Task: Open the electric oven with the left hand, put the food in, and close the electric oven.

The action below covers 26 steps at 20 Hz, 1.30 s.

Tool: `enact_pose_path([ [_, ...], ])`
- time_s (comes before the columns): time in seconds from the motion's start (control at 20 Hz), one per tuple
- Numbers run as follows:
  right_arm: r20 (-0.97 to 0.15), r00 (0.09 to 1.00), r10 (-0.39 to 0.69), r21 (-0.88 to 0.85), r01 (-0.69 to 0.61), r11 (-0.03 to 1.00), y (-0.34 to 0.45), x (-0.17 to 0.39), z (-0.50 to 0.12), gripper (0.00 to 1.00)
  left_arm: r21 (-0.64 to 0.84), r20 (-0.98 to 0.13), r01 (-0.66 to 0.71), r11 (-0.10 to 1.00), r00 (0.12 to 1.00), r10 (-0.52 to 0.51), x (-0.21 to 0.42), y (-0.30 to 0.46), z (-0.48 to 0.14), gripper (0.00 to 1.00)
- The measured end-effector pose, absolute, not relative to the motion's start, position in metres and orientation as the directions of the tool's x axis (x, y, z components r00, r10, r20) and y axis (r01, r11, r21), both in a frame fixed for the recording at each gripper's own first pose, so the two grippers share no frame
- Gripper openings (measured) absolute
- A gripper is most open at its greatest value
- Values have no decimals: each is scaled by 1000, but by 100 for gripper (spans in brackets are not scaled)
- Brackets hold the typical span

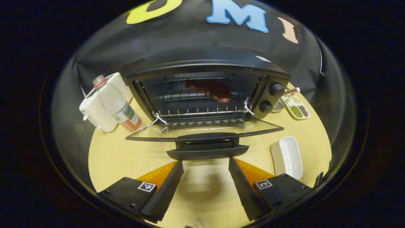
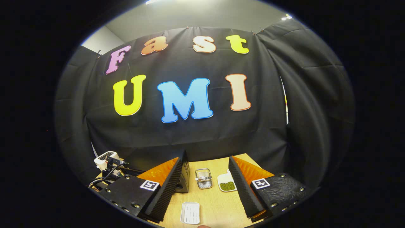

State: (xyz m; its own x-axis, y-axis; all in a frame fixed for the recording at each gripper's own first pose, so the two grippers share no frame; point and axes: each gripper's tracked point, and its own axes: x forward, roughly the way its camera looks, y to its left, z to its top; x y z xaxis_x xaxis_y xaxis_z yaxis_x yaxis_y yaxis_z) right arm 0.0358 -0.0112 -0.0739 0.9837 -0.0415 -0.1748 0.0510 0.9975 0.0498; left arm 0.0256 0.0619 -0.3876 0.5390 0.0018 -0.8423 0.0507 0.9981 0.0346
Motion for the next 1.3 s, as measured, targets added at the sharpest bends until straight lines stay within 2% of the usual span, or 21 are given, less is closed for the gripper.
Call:
enact_pose_path([
  [0.1,-180,983,-45,50,55,997,-13,35,-76,91,36,-837,53,998,547,2,29,61,-384,96],
  [0.15,-182,982,-48,52,58,997,-14,34,-76,91,35,-834,49,998,552,2,31,61,-381,100],
  [0.25,-180,982,-54,51,64,997,-19,32,-74,91,42,-823,50,998,568,6,37,61,-376,92],
  [0.3,-179,982,-56,50,66,997,-20,31,-74,91,47,-818,50,998,575,10,39,61,-373,100],
  [0.35,-181,982,-58,50,68,996,-22,31,-74,91,50,-812,49,998,583,12,42,61,-369,98],
  [0.4,-184,981,-60,51,70,996,-24,29,-76,91,53,-805,45,998,593,16,44,62,-366,100],
  [0.7,-186,982,-45,50,56,997,-35,23,-75,91,74,-723,18,997,689,42,59,61,-329,98],
  [0.85,-168,985,-30,15,34,999,-43,24,-69,91,45,-623,4,999,782,25,54,43,-279,100],
  [1.0,-134,991,10,18,-8,1000,-45,27,-51,91,1,-468,-29,1000,884,26,42,19,-204,100],
  [1.15,-80,995,57,18,-56,998,-40,31,-25,91,-12,-297,-51,999,954,45,26,8,-120,92],
  [1.2,-58,995,75,12,-75,997,-37,32,-16,91,-10,-254,-55,998,966,50,19,5,-96,100],
  [1.3,-36,993,108,16,-108,994,-24,27,-7,90,-24,-190,-54,998,981,48,6,0,-60,100],
])
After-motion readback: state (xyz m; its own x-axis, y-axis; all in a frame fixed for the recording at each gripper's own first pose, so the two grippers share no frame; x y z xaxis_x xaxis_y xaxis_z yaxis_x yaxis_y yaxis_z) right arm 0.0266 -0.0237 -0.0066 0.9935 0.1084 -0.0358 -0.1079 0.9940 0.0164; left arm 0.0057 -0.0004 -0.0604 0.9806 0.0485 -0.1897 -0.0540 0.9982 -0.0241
